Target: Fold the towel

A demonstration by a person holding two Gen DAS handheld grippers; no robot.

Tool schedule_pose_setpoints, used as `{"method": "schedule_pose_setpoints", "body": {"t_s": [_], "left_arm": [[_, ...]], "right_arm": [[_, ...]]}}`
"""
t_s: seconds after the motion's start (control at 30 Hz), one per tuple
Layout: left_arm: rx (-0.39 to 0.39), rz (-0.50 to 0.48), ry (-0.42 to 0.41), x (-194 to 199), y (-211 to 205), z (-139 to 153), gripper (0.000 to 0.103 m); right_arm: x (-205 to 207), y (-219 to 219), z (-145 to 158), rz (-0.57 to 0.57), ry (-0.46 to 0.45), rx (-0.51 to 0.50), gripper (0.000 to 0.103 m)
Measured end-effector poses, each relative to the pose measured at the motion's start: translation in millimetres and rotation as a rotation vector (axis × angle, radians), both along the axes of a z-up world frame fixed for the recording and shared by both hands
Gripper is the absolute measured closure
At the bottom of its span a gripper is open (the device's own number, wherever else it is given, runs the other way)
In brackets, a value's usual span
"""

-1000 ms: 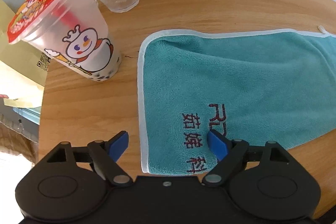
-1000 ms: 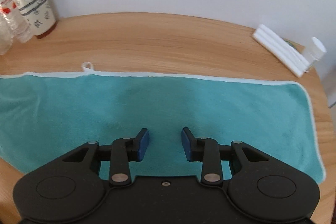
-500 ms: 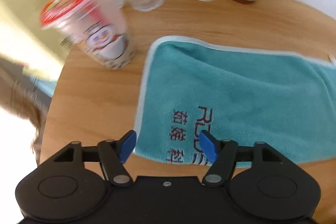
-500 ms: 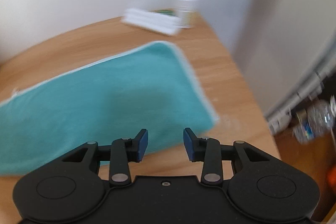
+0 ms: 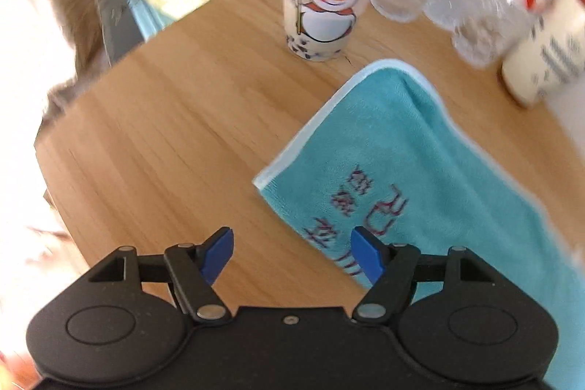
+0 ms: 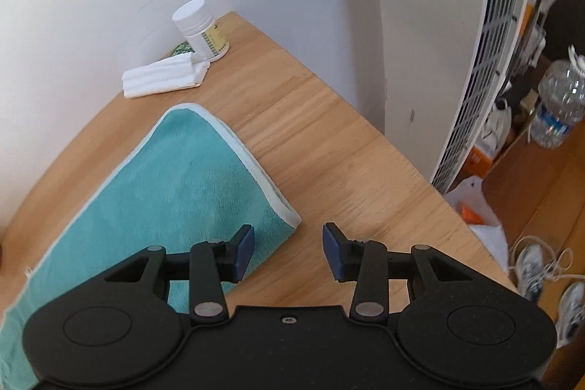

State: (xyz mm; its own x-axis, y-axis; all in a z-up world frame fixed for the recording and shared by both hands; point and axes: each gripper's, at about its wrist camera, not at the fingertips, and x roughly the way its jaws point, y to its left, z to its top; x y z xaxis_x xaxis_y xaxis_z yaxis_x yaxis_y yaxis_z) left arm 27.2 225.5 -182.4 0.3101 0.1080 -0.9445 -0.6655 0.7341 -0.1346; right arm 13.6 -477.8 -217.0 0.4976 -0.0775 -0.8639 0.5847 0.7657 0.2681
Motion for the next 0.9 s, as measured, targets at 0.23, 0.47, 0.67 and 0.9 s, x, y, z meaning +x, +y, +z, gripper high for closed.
{"method": "schedule_pose_setpoints", "body": {"t_s": [0.23, 0.47, 0.67, 0.9], "left_arm": [[-0.057, 0.184, -0.086, -18, 6, -2, 0.030], [-0.076, 0.267, -0.158, -20, 14, -10, 0.030], [-0.103, 0.300, -0.211, -11, 11, -14, 0.031], [-0.095, 0.299, -0.222, -3, 6, -14, 0.043]], "right_arm": [[0, -1, -3, -0.042, -0.045, 0.075, 0.057], [-6, 3, -7, -0.077, -0.093, 0.114, 0.057], [-19, -11, -15, -0.193, -0.179, 0.242, 0.057], [-15, -9, -16, -0.229, -0.197, 0.249, 0.061]]}}
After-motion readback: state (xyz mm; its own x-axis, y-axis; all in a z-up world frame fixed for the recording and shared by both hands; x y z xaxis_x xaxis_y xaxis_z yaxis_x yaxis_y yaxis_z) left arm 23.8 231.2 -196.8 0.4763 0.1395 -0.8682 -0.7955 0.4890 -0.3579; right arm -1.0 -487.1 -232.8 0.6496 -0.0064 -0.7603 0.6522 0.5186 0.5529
